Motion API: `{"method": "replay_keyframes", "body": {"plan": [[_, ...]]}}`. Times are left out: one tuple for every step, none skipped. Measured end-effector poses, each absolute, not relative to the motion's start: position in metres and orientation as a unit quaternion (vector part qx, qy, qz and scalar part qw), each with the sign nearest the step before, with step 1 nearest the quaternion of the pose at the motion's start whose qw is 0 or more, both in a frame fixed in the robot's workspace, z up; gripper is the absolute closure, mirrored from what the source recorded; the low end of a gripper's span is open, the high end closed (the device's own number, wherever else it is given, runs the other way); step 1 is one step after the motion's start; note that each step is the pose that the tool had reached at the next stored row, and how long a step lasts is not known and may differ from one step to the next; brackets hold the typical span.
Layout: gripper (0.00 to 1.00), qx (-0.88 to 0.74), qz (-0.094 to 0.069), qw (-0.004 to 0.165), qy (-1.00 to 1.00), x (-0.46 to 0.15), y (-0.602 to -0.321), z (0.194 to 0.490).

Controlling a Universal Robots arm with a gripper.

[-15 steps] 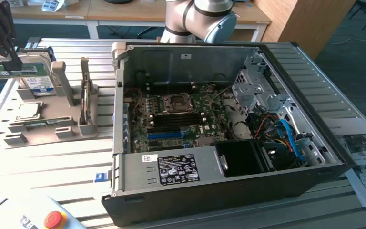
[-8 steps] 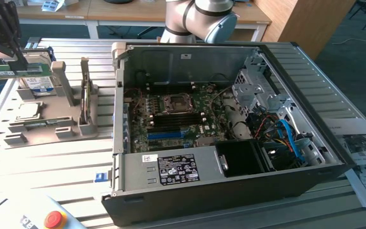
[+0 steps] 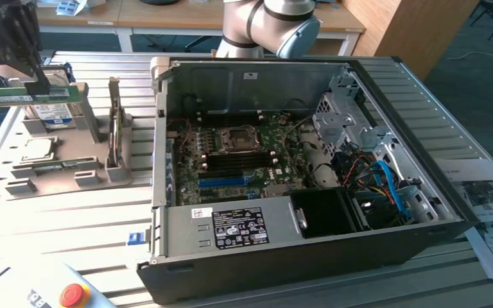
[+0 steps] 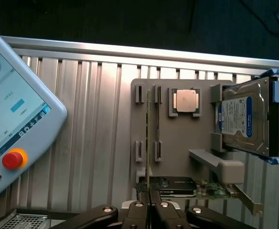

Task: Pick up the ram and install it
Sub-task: 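Pick up the ram and move it above insertion slot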

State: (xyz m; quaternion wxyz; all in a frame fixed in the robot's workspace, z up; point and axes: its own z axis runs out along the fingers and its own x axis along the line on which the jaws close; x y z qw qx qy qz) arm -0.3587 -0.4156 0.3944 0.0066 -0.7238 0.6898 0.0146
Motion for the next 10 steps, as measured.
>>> {"method": "replay_keyframes", "body": {"plan": [[0.88, -0.724, 0.015, 0.007, 0.69, -0.356, -0.416, 0.394], [0.88, -0.724, 0.015, 0.007, 0.69, -0.353, -0.416, 0.394], [0.88, -0.724, 0.015, 0.007, 0.69, -0.351, -0.416, 0.394], [0.88, -0.724, 0.015, 0.007, 0.69, -0.348, -0.416, 0.394], [0.88, -0.724, 0.015, 0.007, 0.69, -0.346, -0.416, 0.394], [0.88, -0.724, 0.015, 0.007, 0.69, -0.344, -0.416, 0.394], [0.88, -0.724, 0.015, 0.007, 0.69, -0.342, -0.416, 0.394], [0.88, -0.724, 0.015, 0.007, 0.69, -0.34, -0.416, 0.394], [0.88, -0.724, 0.015, 0.007, 0.69, -0.337, -0.416, 0.394], [0.88, -0.724, 0.015, 0.007, 0.69, -0.335, -0.416, 0.394]]}}
